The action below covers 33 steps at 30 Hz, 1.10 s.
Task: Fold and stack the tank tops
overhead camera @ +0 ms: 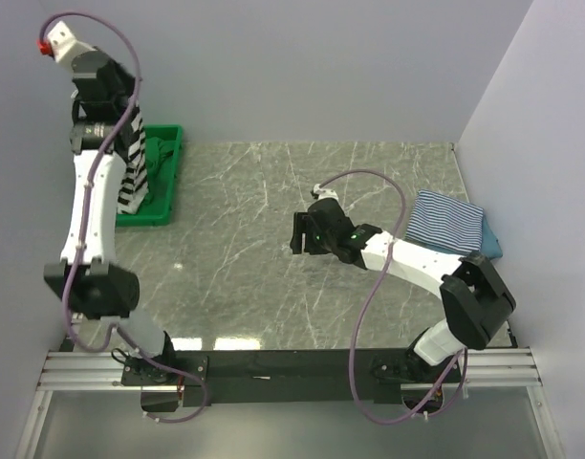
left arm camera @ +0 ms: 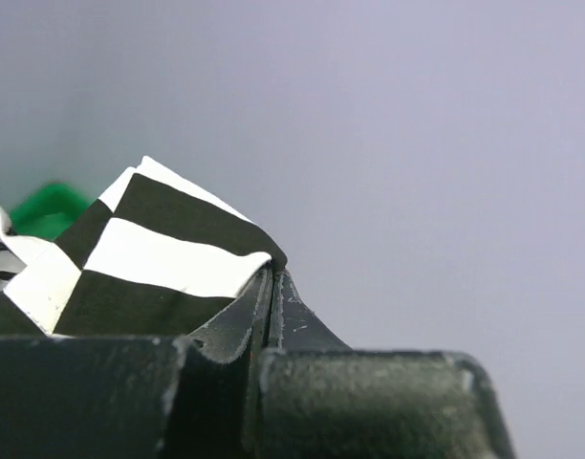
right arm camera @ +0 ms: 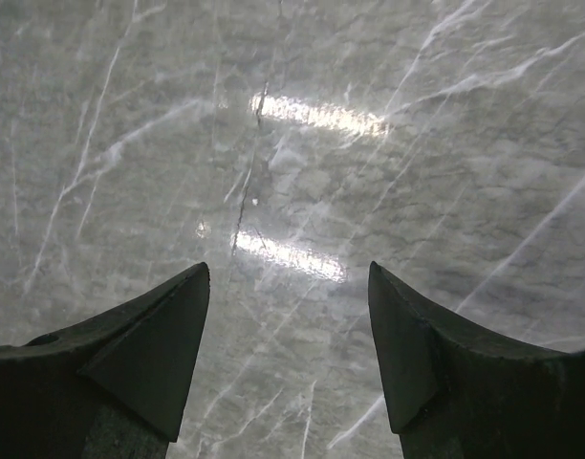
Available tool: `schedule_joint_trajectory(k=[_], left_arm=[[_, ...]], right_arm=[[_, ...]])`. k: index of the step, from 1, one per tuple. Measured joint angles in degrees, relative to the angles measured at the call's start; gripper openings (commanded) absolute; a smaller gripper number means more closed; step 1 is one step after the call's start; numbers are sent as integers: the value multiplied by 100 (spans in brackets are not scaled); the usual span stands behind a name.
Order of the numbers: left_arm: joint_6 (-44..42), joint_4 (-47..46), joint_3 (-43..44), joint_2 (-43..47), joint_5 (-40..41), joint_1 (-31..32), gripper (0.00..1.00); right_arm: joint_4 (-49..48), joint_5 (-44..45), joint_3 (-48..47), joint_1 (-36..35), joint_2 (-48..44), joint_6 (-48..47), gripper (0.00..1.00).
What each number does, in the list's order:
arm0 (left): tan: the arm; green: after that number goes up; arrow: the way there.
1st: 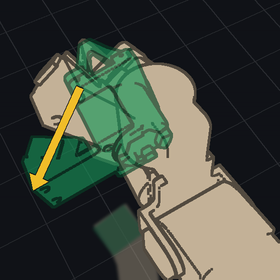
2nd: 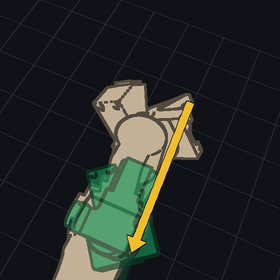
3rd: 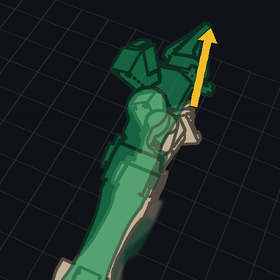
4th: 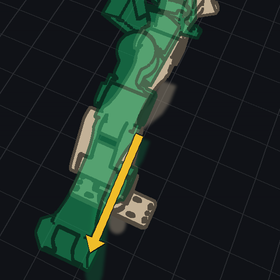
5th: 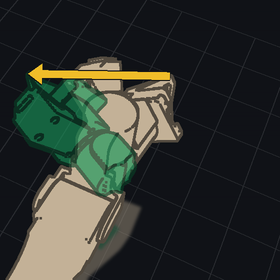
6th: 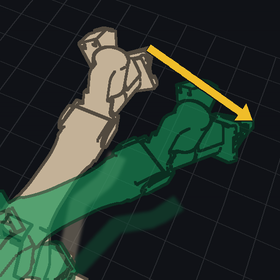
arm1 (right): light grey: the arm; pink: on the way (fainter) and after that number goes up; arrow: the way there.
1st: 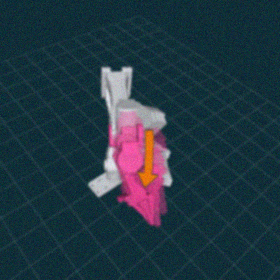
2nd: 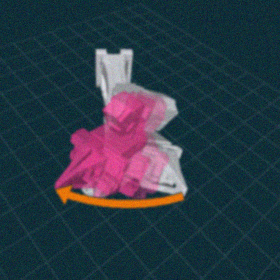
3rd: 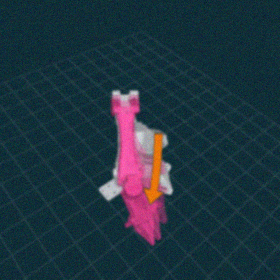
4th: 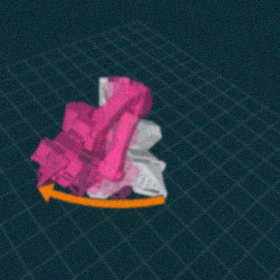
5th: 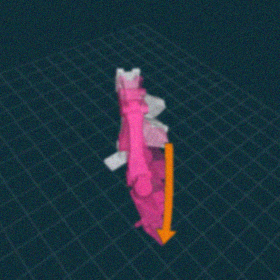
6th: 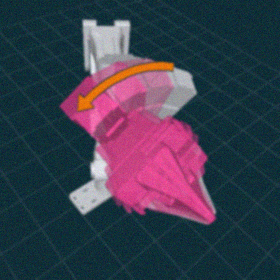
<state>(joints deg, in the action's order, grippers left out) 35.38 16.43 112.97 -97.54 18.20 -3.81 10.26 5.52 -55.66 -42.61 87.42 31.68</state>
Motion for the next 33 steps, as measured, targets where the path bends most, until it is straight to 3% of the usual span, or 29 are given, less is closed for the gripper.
schedule_joint_trajectory(k=[9,12,15,19,22,27,33], left_arm=[[-225,-337,-984,1989,151,2557,0],[-105,-490,-1462,2413,173,2905,1],[111,-459,-1969,2667,313,2870,1],[485,-463,-2616,2481,96,2304,30],[800,-531,-3274,2031,-350,1738,44],[1211,-286,-4124,957,-994,1311,47],[1735,-17,-4942,1139,-1034,1392,41]], right_arm=[[157,619,0,0,-1075,-37,74],[181,887,7,0,-1523,-68,74],[184,1176,76,0,-1838,-92,75],[208,1408,271,0,-1902,-107,75],[262,1488,455,0,-1773,-103,75],[356,1464,525,0,-1285,-59,76],[426,1309,306,-472,-522,205,74]])
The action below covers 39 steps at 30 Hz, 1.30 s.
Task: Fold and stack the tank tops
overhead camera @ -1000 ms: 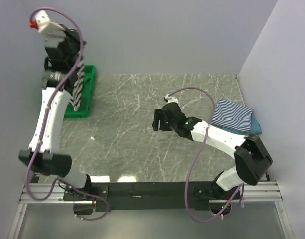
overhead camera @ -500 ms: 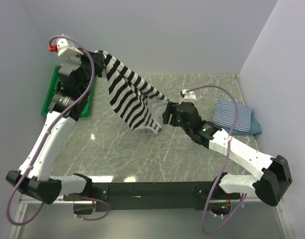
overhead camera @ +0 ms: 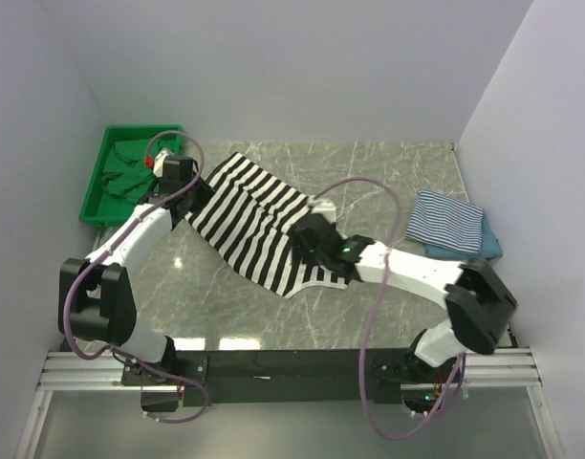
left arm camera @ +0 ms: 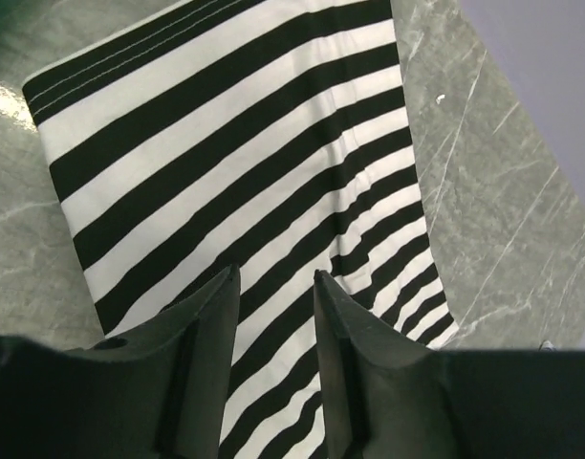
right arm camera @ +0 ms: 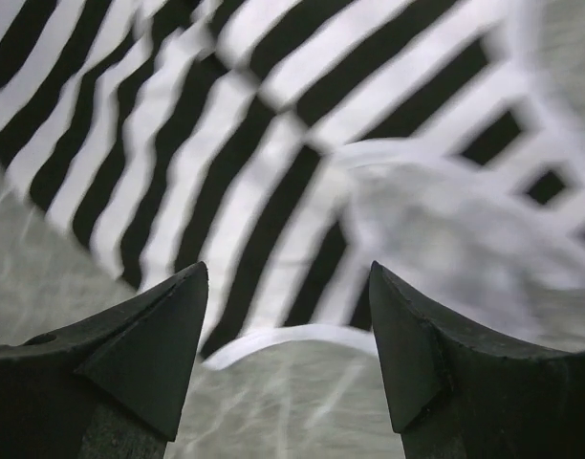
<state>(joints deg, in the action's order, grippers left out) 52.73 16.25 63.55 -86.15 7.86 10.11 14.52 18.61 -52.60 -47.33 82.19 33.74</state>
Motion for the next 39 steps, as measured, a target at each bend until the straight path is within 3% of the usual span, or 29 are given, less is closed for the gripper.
schedule_joint_trajectory(k=[4,10,18,24,27,31,37,39], left_arm=[[122,-48,-70,-83,87,0,36],[48,-15,446,-1338,313,15,25],[-90,509,1180,-2671,911,227,4],[-33,522,1167,-2723,1366,706,0],[219,179,551,-2345,1399,1130,0],[868,-131,-522,-1556,1049,2133,1],[1873,-387,-918,-1263,107,4419,22],[1930,-245,-682,-1318,-90,4734,25]], right_arm=[[7,-109,-588,-664,1005,310,72],[15,-168,-555,-894,1740,876,71],[87,-496,-629,-151,1917,1294,62],[247,-848,-754,848,1956,1283,63],[610,-973,-1069,1405,2131,1147,63],[1147,-1189,-2177,2096,2870,861,63],[1954,-1543,-4977,2677,4612,160,65],[2188,-1576,-5908,2691,5106,-96,68]])
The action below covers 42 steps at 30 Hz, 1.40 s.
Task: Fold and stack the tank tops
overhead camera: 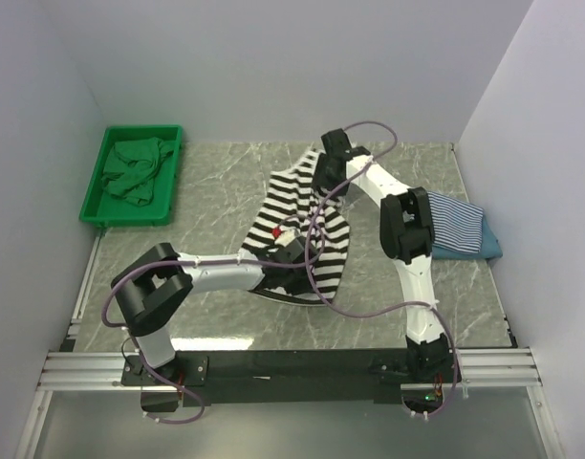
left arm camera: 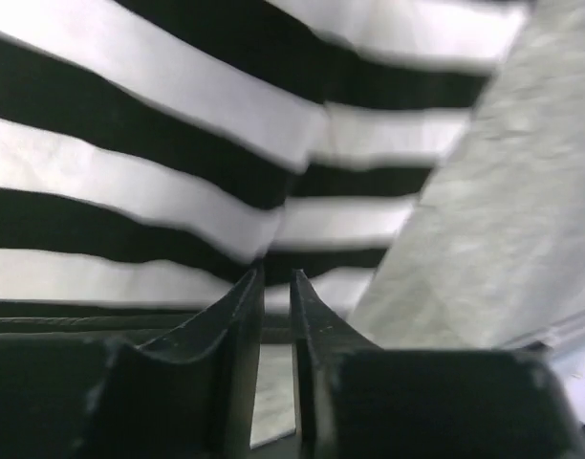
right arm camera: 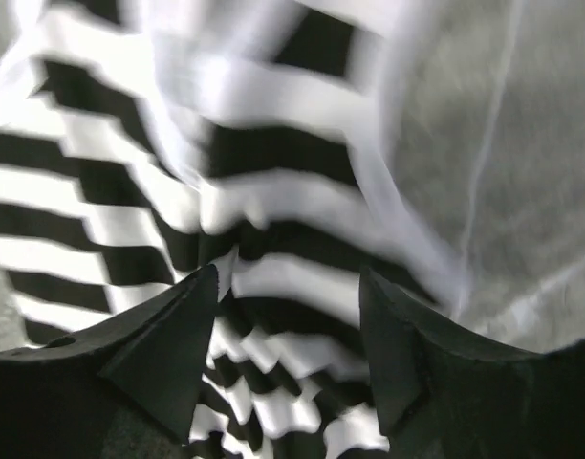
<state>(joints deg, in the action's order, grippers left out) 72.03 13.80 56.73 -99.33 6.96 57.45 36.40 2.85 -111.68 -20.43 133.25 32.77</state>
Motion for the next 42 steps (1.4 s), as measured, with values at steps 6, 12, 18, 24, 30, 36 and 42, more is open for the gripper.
schedule_joint_trajectory(k=[6,12,18,24,30,36,42], left_arm=[[-264,50,332,92,-63,-649,37],[-728,590,243,920,240,-1169,45],[-953,1373,-243,2312,778,-1853,46],[-1189,2046,-778,2367,994,-2028,48],[-1235,2149,-1222,2188,1139,-2273,49],[-1161,1971,-1646,2120,1115,-2293,49],[-1139,1604,-1683,1932,1180,-2293,43]], right_arm=[[269,297,-387,-31,-131,-492,75],[297,710,927,-31,-1641,-625,75],[-302,702,3536,-31,-4070,-380,74],[-914,254,6061,-151,-5801,63,74],[-1296,-59,7329,-634,-6645,520,74],[-1711,-105,7943,-890,-7016,861,73],[-2015,-98,8384,-1185,-6975,1215,73]])
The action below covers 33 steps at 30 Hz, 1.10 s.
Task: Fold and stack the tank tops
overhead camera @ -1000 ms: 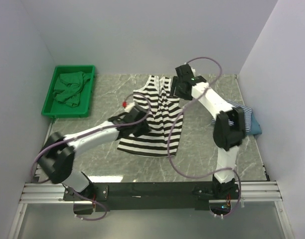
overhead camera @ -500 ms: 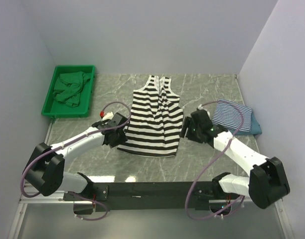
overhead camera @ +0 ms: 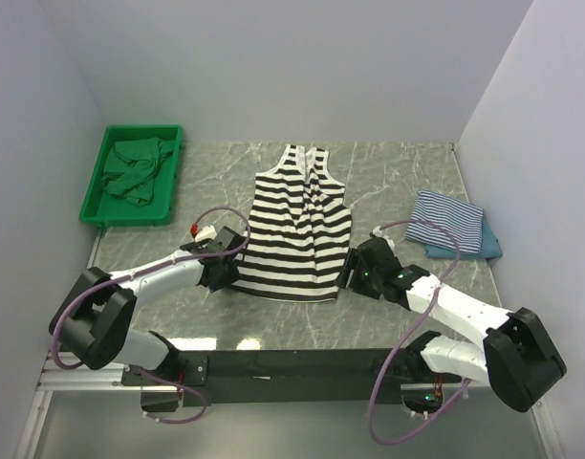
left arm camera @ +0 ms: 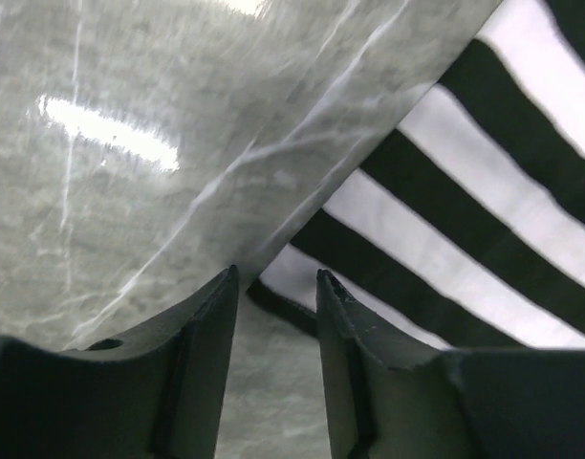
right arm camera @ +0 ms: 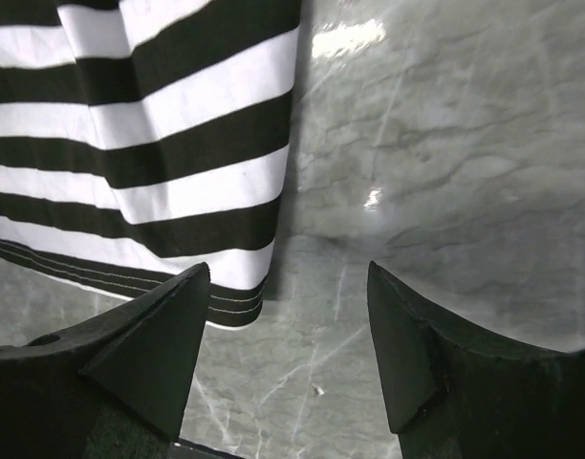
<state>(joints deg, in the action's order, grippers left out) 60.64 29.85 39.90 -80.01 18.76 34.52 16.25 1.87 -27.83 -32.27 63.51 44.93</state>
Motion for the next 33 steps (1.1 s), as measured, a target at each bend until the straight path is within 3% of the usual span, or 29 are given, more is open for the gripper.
schedule_joint_trajectory(k=[4,7,8,10,11,12,13,17,23,25,26,28,33], left_arm=[[7,-280,0,-90,74,-7,27],[4,-435,11,-153,118,-11,12],[-2,-468,20,-164,131,-11,3],[-42,-514,31,-175,129,-11,1],[-79,-514,48,-177,127,-11,1],[-109,-498,68,-177,125,-11,0],[-146,-468,101,-175,122,-11,1],[-321,-258,420,17,94,46,1],[-507,-267,1139,1067,-122,367,0],[-533,-310,1274,1283,-153,365,1],[-544,-315,1325,1360,-151,341,0],[-549,-315,1346,1386,-160,245,1],[-527,-214,1123,1335,-223,-57,1]], right_arm=[[-258,37,33,-192,264,219,69],[-551,66,68,-210,535,361,59],[-656,68,72,-210,592,385,47],[-855,70,59,-210,817,437,32],[-931,70,7,-210,946,448,12],[-953,74,-72,-210,1095,433,2],[-940,105,-164,-208,1246,422,0],[-540,275,-546,-79,1397,267,0],[1196,975,-1545,420,487,-459,3],[1648,1156,-2170,393,479,-728,11],[1847,1300,-2516,321,557,-868,25],[2031,1508,-2900,122,809,-1032,41],[2208,1565,-2728,-282,1390,-1123,54]])
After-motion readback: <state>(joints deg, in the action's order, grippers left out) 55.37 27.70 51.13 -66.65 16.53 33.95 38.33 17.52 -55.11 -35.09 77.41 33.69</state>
